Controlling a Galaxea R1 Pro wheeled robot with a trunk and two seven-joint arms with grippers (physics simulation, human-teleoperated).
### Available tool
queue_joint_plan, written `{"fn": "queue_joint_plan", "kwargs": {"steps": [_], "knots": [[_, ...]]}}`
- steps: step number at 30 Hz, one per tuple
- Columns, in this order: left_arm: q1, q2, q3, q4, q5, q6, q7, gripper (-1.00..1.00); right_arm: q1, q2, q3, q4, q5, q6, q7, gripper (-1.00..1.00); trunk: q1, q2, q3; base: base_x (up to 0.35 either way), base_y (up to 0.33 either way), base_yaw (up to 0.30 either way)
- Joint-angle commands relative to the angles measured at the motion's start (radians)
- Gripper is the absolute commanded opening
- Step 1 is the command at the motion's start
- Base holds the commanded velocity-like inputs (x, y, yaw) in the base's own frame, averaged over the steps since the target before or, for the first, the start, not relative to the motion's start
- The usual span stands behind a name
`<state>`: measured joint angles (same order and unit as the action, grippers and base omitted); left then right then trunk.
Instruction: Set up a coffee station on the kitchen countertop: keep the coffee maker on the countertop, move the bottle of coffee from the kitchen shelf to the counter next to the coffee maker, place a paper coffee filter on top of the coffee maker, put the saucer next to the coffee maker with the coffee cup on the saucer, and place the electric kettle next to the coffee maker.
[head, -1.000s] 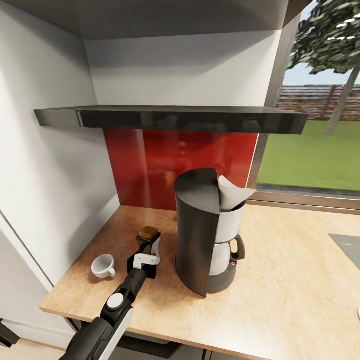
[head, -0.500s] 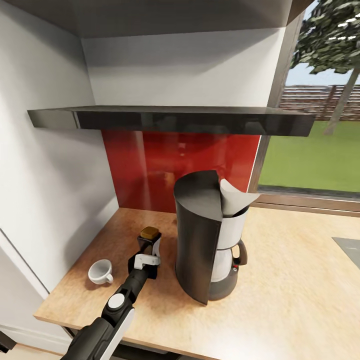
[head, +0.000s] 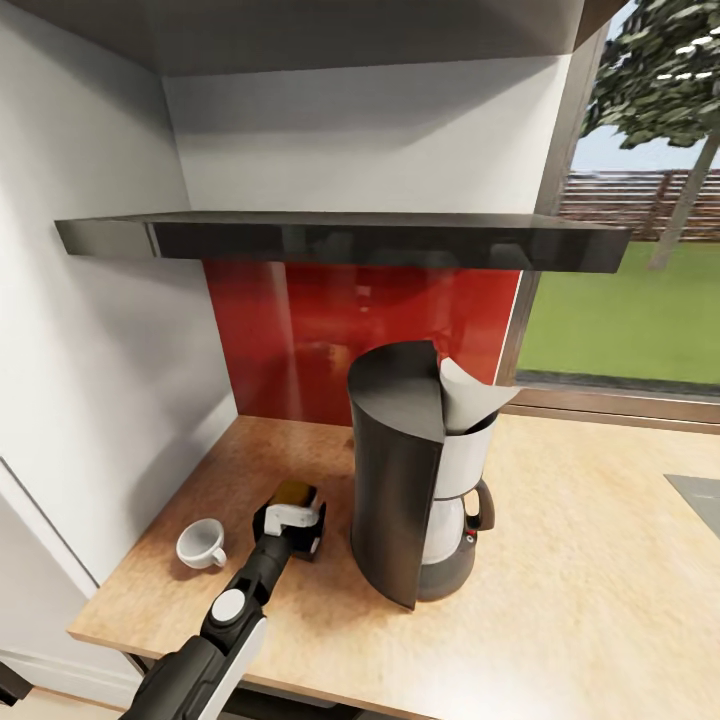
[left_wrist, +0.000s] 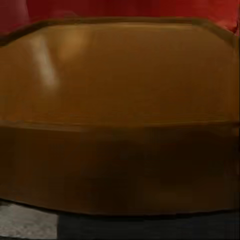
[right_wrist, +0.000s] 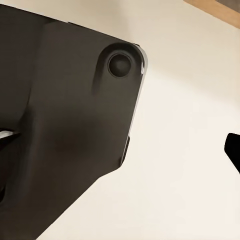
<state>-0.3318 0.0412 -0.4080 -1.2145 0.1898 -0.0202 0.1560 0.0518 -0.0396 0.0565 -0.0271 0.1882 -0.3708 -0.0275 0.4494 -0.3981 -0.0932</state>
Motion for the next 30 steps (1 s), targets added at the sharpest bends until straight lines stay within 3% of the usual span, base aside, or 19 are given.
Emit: {"fn": "queue_joint_plan", "kwargs": {"steps": [1,15,30], "knots": [[-0.001,0.001,-0.005,0.0,0.01,-0.005,0.008,1.0,0.0,0.0,0.005,-0.002,0.003,-0.001,-0.003,1.0,0.001,-0.002,-0.002,0.0,0.0,0.0],[-0.001,-0.005,-0.008,0.0,0.008,-0.007,0.008,1.0,0.0,0.0,0.006,-0.001,0.002,-0.001,-0.003,1.0,0.001,-0.002,-0.002,-0.013,0.0,0.0],[0.003,-0.001,-0.005,0.0,0.01,-0.01,0.008,1.0,0.0,-0.002,0.005,-0.002,0.002,-0.002,-0.003,1.0,0.001,-0.002,-0.002,-0.32,0.0,0.0]]}}
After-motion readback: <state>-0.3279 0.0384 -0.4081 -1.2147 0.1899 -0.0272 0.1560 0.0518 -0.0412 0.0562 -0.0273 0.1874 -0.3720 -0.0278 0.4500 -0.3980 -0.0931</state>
